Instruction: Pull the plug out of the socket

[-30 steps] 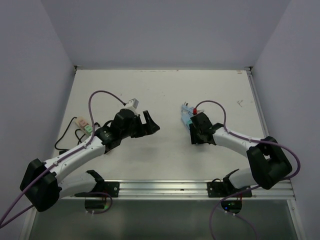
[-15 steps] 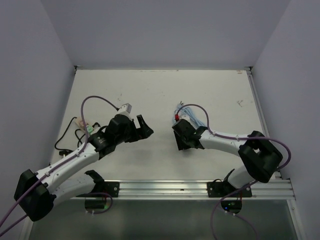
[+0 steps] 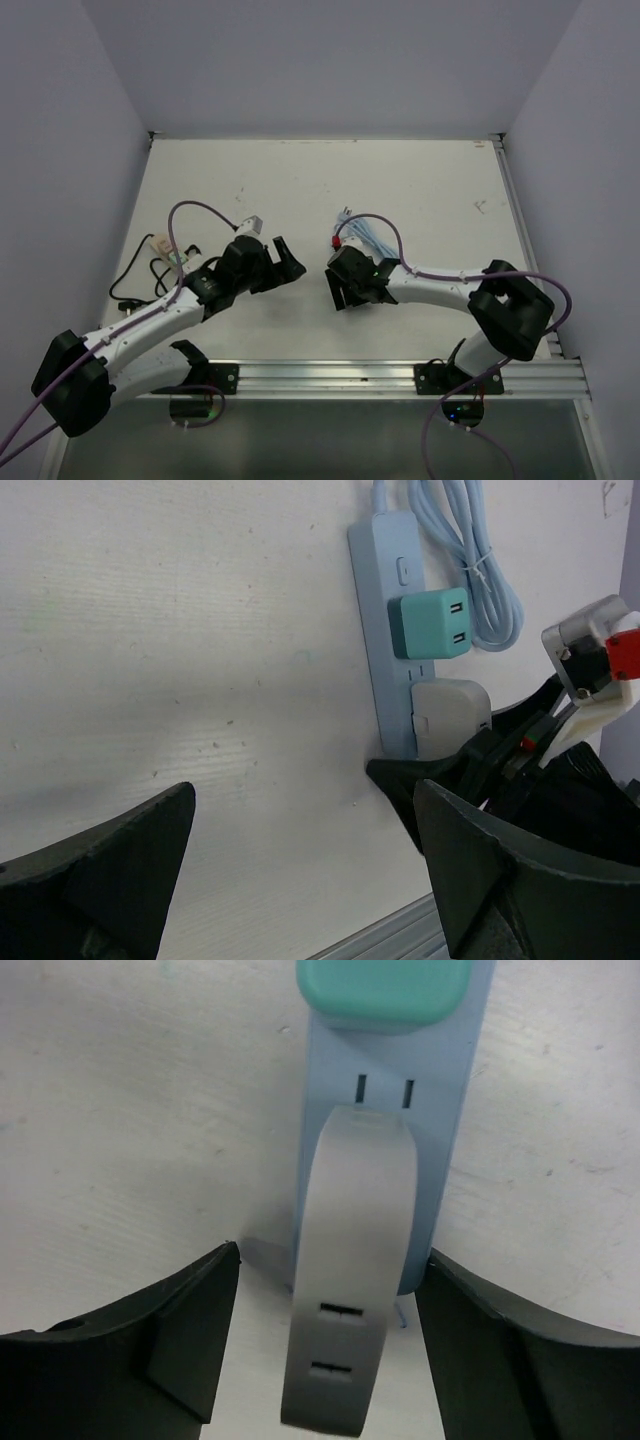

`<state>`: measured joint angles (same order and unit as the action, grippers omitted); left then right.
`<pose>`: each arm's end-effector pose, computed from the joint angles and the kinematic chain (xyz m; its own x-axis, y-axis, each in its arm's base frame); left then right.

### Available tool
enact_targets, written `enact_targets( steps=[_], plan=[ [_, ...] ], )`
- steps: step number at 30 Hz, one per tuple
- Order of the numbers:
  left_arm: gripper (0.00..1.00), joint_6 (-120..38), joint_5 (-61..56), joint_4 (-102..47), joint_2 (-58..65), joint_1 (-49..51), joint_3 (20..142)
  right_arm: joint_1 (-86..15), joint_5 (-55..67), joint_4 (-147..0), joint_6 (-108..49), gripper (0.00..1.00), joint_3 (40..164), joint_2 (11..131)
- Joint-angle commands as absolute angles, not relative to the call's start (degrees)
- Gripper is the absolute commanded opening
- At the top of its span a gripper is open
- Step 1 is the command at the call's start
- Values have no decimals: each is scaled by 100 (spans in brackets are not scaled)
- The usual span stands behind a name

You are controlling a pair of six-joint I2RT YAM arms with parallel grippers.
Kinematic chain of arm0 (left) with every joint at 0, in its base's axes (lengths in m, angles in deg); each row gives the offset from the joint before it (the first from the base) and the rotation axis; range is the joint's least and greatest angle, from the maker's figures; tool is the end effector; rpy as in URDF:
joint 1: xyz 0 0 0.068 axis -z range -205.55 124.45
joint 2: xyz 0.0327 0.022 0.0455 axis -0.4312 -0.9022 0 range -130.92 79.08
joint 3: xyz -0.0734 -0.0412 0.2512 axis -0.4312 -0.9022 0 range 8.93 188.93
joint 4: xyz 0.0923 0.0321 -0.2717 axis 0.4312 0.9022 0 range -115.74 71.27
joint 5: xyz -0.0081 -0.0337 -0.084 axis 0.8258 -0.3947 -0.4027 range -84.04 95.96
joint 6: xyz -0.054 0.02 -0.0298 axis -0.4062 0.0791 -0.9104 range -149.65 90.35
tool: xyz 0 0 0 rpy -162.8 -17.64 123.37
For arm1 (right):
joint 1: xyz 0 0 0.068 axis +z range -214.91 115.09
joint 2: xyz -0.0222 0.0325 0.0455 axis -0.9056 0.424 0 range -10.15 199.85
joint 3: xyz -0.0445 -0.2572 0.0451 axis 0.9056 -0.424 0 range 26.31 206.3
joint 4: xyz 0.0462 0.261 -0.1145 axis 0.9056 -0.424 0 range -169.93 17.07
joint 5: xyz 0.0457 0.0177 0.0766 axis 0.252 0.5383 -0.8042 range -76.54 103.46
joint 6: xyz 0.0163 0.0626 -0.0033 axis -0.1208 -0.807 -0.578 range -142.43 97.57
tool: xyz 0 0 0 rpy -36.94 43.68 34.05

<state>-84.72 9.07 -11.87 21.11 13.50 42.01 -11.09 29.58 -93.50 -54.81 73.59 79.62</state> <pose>0.1999 -0.1586 0.1915 -0.7671 -0.4319 -0.4743 -0.0573 0.7826 -0.6198 0.1985 0.2478 0.1193 -0.8200 -0.2495 -0.5151 -0.3102 0.9501 0.0336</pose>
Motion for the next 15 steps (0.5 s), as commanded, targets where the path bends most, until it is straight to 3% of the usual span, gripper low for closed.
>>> enact_targets(
  steps=[1, 6, 15],
  plan=[
    [94, -8757, 816, -1869, 1827, 1357, 4075, -875, 2119, -9181, -5749, 75, 7570, 7626],
    [93, -9012, 622, -2755, 1080, 1365, 4127, -892, 2382, -9708, -5758, 85, 7860, 7194],
    [88, -8994, 307, -3548, -89, 1365, 4549, -963, 3139, -10237, -5714, 81, 8027, 6658]
  ],
)
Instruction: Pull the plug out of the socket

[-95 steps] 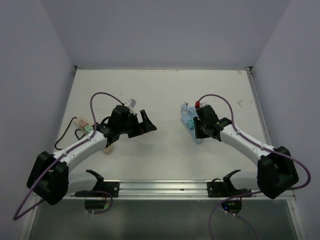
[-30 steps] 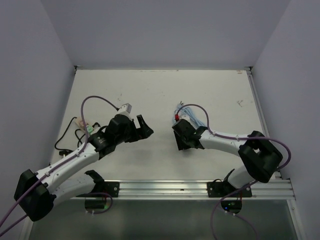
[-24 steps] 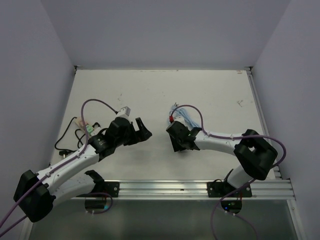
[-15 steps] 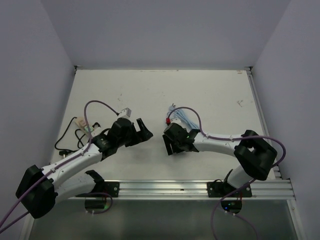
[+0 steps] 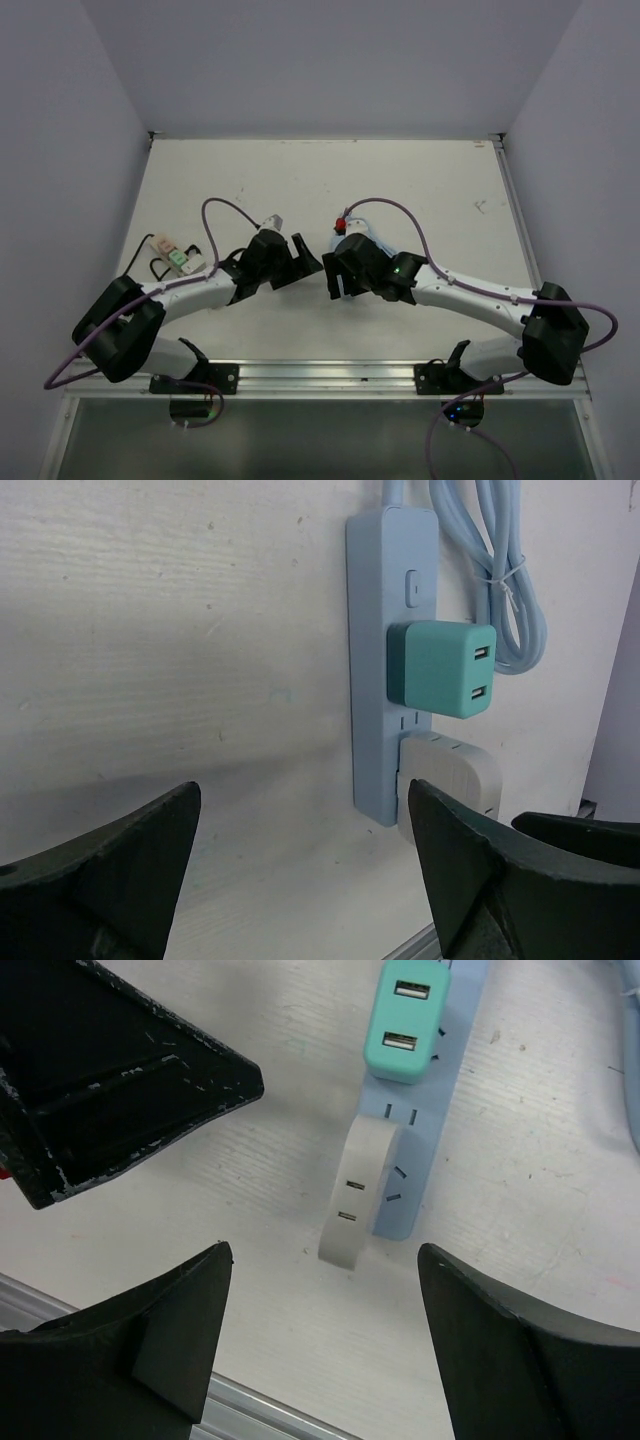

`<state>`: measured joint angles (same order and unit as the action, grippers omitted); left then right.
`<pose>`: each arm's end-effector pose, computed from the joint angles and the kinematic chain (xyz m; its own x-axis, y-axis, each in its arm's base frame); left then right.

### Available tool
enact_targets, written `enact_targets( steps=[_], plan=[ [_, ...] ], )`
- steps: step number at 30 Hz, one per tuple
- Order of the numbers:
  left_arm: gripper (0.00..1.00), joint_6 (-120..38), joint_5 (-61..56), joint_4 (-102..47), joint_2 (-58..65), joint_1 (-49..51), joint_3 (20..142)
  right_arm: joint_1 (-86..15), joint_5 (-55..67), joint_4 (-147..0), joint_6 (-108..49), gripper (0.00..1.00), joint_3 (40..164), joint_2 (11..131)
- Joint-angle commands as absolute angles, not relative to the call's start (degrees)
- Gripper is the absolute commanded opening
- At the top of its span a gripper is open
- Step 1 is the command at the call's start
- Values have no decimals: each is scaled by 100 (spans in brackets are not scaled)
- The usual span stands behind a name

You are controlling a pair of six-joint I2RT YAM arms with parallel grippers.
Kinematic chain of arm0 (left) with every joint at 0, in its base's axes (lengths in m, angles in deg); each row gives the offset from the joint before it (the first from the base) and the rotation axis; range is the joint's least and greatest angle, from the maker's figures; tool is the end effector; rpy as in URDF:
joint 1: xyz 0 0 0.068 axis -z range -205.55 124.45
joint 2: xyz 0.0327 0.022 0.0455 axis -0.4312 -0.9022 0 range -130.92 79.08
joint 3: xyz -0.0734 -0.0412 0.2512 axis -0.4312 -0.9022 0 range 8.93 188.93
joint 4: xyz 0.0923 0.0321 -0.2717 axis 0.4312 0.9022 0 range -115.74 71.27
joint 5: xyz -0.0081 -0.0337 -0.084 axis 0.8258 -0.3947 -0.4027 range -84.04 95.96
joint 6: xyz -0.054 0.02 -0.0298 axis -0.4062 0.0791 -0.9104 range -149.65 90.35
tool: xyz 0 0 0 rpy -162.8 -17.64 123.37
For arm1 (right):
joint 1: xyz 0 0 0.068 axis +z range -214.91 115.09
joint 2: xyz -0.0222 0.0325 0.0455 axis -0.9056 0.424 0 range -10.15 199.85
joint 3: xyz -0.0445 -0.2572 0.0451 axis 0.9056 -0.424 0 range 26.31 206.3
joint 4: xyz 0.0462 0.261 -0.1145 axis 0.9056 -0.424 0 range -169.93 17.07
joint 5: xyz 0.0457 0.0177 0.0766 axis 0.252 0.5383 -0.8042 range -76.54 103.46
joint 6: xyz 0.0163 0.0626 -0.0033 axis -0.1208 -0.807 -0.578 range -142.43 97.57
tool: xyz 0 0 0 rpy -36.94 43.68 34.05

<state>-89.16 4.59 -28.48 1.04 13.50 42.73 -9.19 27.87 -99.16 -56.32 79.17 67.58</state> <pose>0.2310 -0.1889 0.1330 -0.8158 -0.4476 -0.3664 -0.1169 0.7479 -0.6534 0.1887 0.2547 0.2071 -0.7611 -0.1576 -0.6292 -0.3468 0.9186 0.1894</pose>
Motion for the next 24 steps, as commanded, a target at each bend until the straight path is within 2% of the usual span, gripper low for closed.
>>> enact_targets(
  steps=[1, 7, 12, 17, 24],
  plan=[
    [87, -9012, 245, -3697, -168, 1365, 4558, -963, 3148, -10263, -5740, 78, 8018, 6649],
    [80, -9074, -125, -4190, -687, 1409, 4549, -980, 3157, -10167, -5899, 67, 8027, 6649],
    [70, -9082, -353, -4630, -1108, 1488, 4549, -1042, 3165, -10123, -6013, 54, 8097, 6728],
    [58, -9135, -590, -5025, -1486, 1550, 4584, -1129, 3095, -9991, -6083, 50, 8115, 6842],
    [56, -9153, -670, -5219, -1715, 1603, 4663, -1288, 2990, -9903, -6084, 46, 8185, 7027]
  ],
)
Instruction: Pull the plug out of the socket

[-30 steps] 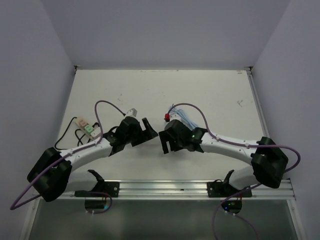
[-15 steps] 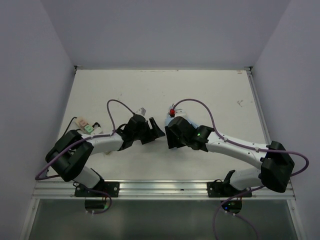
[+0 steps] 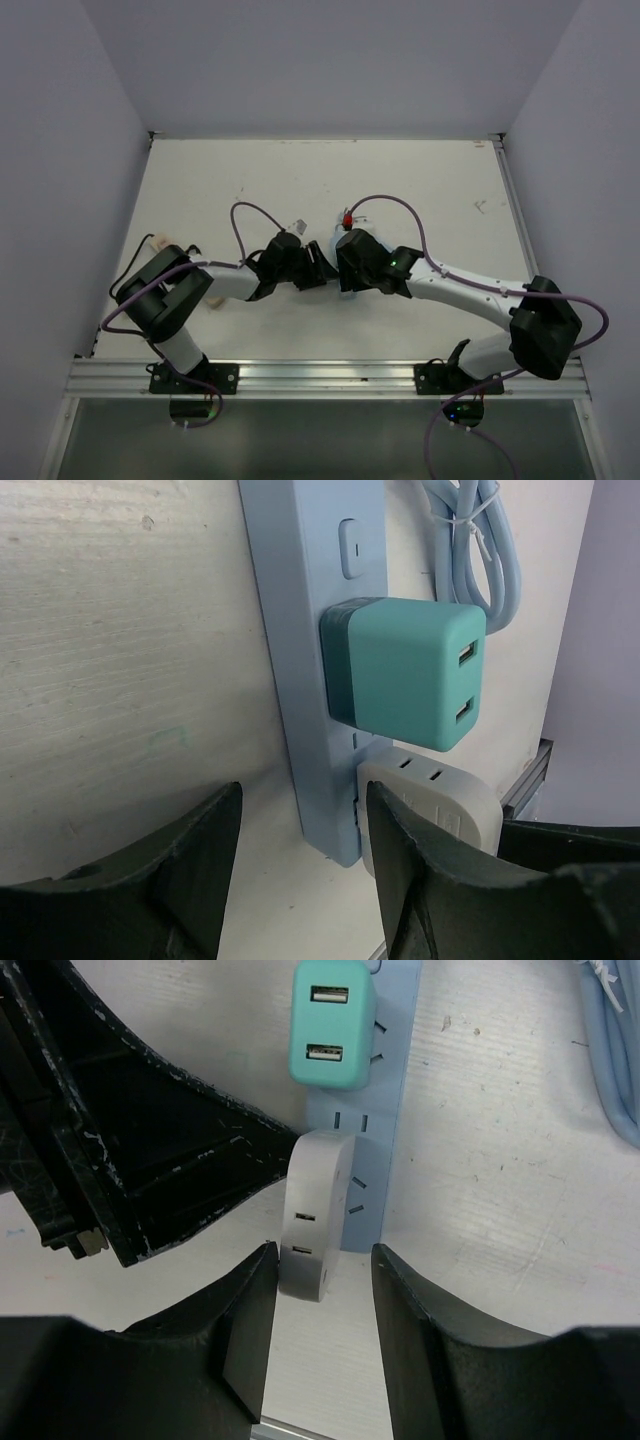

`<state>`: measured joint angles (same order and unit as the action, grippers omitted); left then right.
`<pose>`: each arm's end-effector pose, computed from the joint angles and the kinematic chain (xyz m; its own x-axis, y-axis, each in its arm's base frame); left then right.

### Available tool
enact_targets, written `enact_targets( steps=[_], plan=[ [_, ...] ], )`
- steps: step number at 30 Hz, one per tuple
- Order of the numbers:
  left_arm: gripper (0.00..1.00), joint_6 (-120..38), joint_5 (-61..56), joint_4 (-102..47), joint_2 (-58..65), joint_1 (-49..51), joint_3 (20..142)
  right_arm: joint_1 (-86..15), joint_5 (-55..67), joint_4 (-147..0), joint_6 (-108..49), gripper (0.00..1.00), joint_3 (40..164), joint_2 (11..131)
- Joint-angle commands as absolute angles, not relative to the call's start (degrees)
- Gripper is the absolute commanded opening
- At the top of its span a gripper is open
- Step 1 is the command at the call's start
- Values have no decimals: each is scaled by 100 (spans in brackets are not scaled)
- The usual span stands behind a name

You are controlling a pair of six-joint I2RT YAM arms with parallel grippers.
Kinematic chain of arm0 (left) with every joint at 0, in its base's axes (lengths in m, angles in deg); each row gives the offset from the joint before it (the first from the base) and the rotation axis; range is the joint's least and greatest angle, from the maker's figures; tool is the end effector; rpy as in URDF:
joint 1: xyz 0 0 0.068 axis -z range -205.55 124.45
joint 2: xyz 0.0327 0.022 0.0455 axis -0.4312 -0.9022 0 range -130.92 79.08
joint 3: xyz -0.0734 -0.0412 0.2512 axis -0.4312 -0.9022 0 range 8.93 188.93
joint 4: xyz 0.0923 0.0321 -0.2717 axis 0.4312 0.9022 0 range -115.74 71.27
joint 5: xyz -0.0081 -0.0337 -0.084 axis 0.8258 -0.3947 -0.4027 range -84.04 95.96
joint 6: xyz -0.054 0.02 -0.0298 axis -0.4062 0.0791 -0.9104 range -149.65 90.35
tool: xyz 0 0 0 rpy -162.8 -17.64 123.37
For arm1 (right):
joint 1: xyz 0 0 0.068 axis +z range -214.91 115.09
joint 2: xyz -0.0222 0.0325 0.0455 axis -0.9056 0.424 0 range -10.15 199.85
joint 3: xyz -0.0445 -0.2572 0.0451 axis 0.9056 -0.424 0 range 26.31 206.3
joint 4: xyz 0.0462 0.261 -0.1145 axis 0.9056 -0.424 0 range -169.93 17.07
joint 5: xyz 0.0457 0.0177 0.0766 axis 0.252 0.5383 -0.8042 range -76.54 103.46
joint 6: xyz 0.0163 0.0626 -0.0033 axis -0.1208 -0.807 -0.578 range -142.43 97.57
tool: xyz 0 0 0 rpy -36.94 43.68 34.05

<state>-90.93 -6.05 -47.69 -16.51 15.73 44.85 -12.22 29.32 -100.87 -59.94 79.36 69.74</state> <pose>0.2431 -0.2274 0.0863 -0.8953 -0.3555 -0.2685 -0.0338 0.6550 -0.7548 0.2033 0.2442 0.1951 -0.8006 -0.0840 -0.5933 -0.2295 0.9576 0.1741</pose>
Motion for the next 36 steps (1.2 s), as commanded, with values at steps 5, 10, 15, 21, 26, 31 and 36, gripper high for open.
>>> enact_targets(
  steps=[5, 10, 15, 21, 26, 31, 36],
  plan=[
    [55, -9144, -652, -5210, -1873, 1603, 4734, -1314, 2946, -9841, -6066, 44, 8229, 7106],
    [51, -9161, -617, -5210, -1961, 1603, 4681, -1332, 2893, -9815, -6057, 43, 8256, 7272],
    [43, -9170, -599, -5228, -2032, 1603, 4611, -1349, 2823, -9815, -6039, 38, 8256, 7440],
    [28, -9275, -617, -5341, -2155, 1603, 4427, -1341, 2919, -9885, -6004, 22, 8299, 7413],
    [12, -9442, -661, -5395, -2357, 1603, 4303, -1341, 2849, -9991, -6013, 4, 8440, 7483],
    [5, -9671, -486, -5009, -2419, 1620, 4154, -1332, 3068, -10385, -6039, 0, 8791, 7536],
    [2, -9785, -117, -4526, -2375, 1778, 4145, -1332, 3402, -11097, -6312, 0, 9326, 7685]
  ],
)
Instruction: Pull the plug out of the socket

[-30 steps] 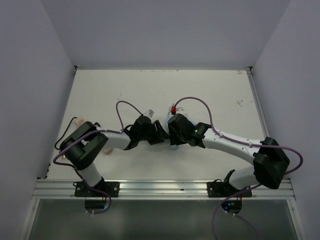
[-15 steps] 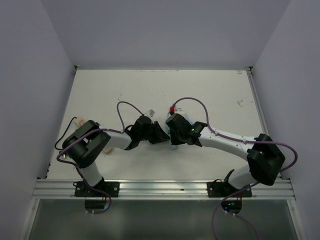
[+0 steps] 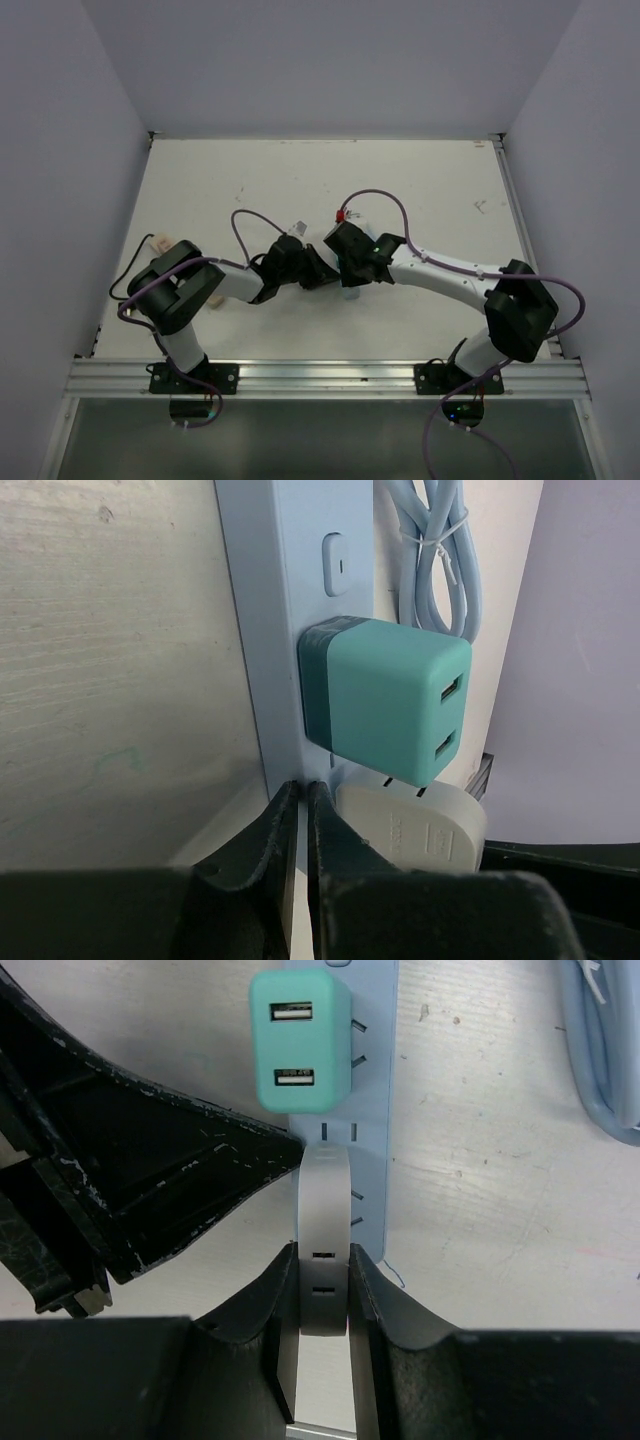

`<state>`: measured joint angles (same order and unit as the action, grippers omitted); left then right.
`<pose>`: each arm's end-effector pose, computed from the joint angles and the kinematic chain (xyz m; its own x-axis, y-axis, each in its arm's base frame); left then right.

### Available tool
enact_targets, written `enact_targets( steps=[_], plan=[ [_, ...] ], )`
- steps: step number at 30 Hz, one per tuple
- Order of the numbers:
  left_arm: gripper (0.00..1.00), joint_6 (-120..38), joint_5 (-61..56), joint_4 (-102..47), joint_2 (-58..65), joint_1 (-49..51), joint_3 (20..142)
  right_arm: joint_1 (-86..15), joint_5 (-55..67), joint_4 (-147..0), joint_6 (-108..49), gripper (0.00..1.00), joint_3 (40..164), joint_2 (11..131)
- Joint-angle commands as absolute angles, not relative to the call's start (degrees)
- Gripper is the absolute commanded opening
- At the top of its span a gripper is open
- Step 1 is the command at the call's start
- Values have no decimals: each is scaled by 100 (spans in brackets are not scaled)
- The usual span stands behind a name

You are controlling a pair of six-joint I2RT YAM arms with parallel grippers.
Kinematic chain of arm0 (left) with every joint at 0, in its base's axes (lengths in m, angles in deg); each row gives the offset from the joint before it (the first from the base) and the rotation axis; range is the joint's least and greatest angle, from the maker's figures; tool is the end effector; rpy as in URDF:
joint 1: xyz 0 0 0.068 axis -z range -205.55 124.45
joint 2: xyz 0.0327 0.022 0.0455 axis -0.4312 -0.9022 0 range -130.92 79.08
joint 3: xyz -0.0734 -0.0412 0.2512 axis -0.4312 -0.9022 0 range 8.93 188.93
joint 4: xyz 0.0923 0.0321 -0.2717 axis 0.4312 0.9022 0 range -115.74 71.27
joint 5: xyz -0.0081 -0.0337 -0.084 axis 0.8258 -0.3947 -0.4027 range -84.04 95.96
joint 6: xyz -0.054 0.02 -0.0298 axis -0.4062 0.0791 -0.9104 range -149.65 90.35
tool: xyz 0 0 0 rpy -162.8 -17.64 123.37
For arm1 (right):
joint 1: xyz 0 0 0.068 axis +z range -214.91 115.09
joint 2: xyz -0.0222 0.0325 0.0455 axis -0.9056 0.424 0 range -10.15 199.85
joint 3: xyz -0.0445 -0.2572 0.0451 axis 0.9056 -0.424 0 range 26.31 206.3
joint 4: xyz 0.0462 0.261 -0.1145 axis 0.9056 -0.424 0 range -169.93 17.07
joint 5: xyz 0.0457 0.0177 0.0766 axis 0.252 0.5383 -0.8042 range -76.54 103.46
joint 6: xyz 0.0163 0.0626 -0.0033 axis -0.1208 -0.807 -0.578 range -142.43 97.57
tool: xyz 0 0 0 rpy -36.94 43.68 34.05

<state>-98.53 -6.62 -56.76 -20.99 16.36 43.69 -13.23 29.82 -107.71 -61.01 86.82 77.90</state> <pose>0.2424 -0.2323 0.0720 -0.8841 -0.4299 -0.1833 -0.1080 0.5695 -0.8149 0.2213 0.2572 0.1873 -0.8482 -0.1080 -0.5186 -0.1825 0.9786 0.0947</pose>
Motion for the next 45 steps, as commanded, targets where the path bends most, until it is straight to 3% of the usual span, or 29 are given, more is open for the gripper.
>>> enact_targets(
  steps=[1, 13, 21, 27, 32, 37, 45],
  plan=[
    [2, -9803, -12, -4429, -2383, 1804, 4171, -1341, 3437, -11176, -6399, 0, 9397, 7721],
    [1, -9812, 482, -3364, -2568, 2165, 4672, -1341, 3412, -11722, -6628, 0, 9890, 7862],
    [1, -9698, 569, -3329, -2314, 2174, 4690, -1823, 3447, -11591, -6584, 0, 9364, 7055],
    [2, -9566, 569, -3329, -2208, 2183, 4742, -3500, 2894, -10695, -6321, 0, 8195, 5772],
    [2, -9469, 569, -3303, -2103, 2174, 4822, -4880, 2500, -10028, -6294, 0, 7712, 5480],
    [5, -9311, 578, -3338, -1962, 2174, 4883, -6145, 1804, -8991, -6934, 0, 7210, 5724],
    [5, -9197, 649, -3408, -1909, 2174, 4918, -6473, 442, -6758, -7120, 0, 7086, 7017]
  ],
)
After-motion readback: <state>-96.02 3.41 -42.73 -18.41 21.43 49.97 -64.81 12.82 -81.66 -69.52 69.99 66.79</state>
